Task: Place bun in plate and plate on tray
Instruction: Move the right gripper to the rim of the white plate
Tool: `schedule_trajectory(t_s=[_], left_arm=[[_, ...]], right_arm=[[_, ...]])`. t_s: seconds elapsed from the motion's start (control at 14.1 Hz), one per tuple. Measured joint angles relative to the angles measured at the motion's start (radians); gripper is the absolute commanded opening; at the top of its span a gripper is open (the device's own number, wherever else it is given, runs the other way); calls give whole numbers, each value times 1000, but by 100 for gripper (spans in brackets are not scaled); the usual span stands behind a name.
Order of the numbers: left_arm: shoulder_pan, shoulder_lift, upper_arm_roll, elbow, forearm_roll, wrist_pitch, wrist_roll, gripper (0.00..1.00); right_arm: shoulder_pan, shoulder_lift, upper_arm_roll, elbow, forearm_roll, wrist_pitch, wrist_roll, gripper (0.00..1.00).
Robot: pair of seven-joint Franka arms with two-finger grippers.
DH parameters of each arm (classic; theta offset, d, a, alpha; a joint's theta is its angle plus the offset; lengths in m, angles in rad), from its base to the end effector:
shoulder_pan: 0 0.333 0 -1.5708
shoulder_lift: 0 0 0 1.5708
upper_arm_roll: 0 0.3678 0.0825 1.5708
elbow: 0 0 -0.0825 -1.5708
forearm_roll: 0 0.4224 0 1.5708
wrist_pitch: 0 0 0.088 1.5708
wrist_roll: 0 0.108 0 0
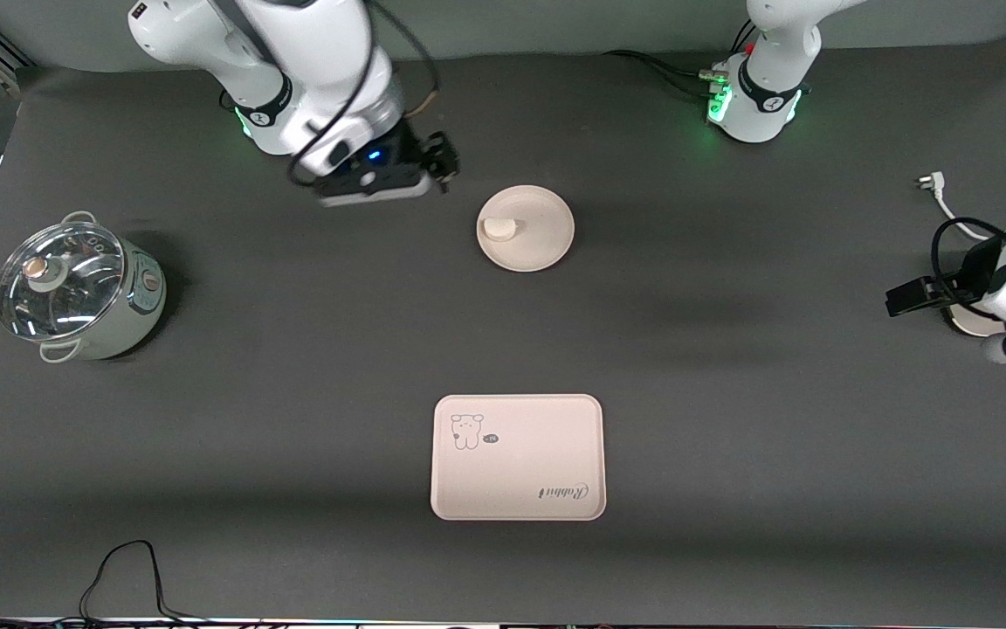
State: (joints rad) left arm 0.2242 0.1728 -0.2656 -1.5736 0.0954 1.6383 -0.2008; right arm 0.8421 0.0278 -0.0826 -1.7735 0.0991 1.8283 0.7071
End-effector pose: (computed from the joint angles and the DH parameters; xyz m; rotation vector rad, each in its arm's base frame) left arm 0.6496 -0.0038 0.5753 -3.0681 -0.2299 0.1465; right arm 0.4391 0.4289 0.5770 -3.0527 -0.0435 0.0652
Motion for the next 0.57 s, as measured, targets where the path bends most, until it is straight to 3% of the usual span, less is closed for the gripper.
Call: schedule_trajectory(t_s=[0.14, 0.21, 0.57], left_arm=[[-210, 0, 221, 2, -3, 0, 11, 100], [-265, -3, 280, 5, -5, -1, 16, 100], [-293, -39, 322, 11, -6, -39, 44, 100]], right_arm=[[24, -24, 0, -50, 51, 45, 10, 100], [27, -48, 0, -90, 65, 76, 10, 100], [49, -154, -1, -300, 73, 206, 10, 100]])
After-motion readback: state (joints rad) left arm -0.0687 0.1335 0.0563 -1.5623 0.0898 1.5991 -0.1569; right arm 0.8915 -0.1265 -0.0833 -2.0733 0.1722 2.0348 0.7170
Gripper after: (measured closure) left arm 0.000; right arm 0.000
